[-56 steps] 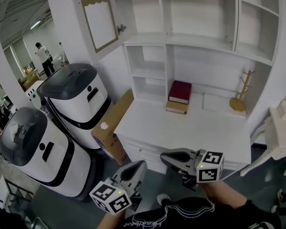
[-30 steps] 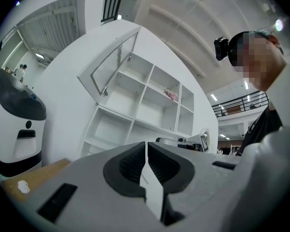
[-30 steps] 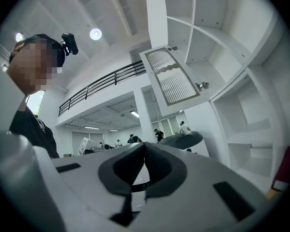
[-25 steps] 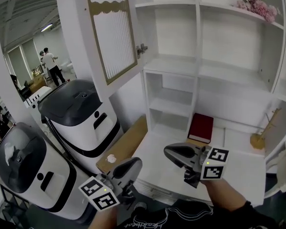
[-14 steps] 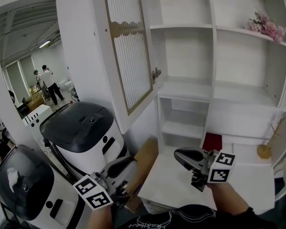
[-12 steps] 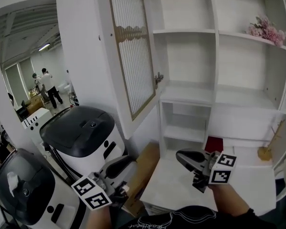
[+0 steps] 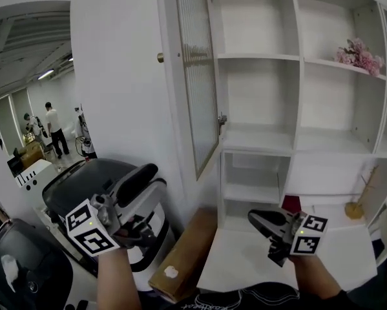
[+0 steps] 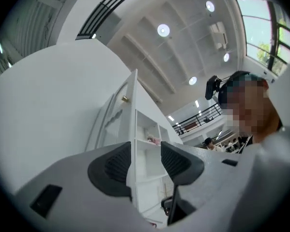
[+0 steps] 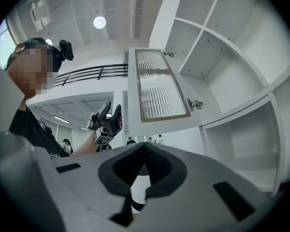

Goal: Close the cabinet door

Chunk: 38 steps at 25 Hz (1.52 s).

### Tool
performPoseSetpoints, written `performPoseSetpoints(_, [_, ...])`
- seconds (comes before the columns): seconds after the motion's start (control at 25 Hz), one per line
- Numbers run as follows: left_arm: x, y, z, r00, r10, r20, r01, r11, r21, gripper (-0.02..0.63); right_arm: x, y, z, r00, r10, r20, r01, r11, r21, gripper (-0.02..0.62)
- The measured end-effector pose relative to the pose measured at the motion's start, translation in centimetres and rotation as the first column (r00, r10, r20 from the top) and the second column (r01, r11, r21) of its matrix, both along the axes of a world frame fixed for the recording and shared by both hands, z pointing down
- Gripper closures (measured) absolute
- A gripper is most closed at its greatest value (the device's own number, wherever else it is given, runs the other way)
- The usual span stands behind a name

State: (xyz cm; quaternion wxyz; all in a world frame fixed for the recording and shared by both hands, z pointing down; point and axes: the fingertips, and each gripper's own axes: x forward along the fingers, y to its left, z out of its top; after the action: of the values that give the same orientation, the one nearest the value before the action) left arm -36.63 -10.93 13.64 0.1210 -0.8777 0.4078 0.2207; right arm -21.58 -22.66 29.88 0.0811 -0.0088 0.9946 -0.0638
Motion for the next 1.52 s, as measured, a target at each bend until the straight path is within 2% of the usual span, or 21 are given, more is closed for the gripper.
performPoseSetpoints(0.12, [-1.2,-0.8,-3.3,0.998,0.06,-0.002,-0.06,0.997,0.043,0.426,0.4,-0.2,-0.3,0.998,0.055,-0.004,-0.055,0.998,0.01,0.591])
performPoseSetpoints(0.28, [-3.1,-1.9,-7.8,0.995,0.102,-0.012,-0.1,0.989,0.105,0.426,1.3,-0.7,0.3,0.991,0.132,-0.024,-0.131,0.991,0.01,0.591])
performPoseSetpoints(0.44, [-4.5,-3.5,-11.9,0.976,0.213,-0.052,-0.202,0.966,0.162,0.426,2.2,-1.3,0.5,0.979,0.204,-0.028,-0.204,0.979,0.005,0.591])
performPoseSetpoints(0.72, [-4.1,-6.5,-16.2,0.945,0.325,-0.015,-0.319,0.933,0.166,0.428,4.2,-1.8,0.9,0.949,0.314,-0.031,-0.314,0.949,-0.004,0.591])
performPoseSetpoints(1.04, [-3.3,-8.1,-18.6,0.894,0.446,-0.047,-0.429,0.882,0.196,0.431,5.8,-1.6,1.5,0.915,0.402,-0.04,-0.402,0.915,-0.008,0.591])
performPoseSetpoints(1.24, [-1.8,-9.5,-18.8,0.87,0.492,-0.044,-0.477,0.86,0.184,0.44,6.8,-1.7,1.6,0.903,0.427,-0.037,-0.428,0.904,0.002,0.591])
performPoseSetpoints(1.4, [-1.0,-9.6,-18.7,0.841,0.54,-0.039,-0.524,0.83,0.193,0.498,7.7,-1.6,1.4,0.894,0.448,-0.025,-0.448,0.894,0.008,0.591])
performPoseSetpoints(1.52, [-1.0,-9.2,-18.8,0.831,0.556,-0.025,-0.539,0.815,0.212,0.523,8.4,-1.4,1.5,0.883,0.468,-0.03,-0.468,0.883,0.004,0.591])
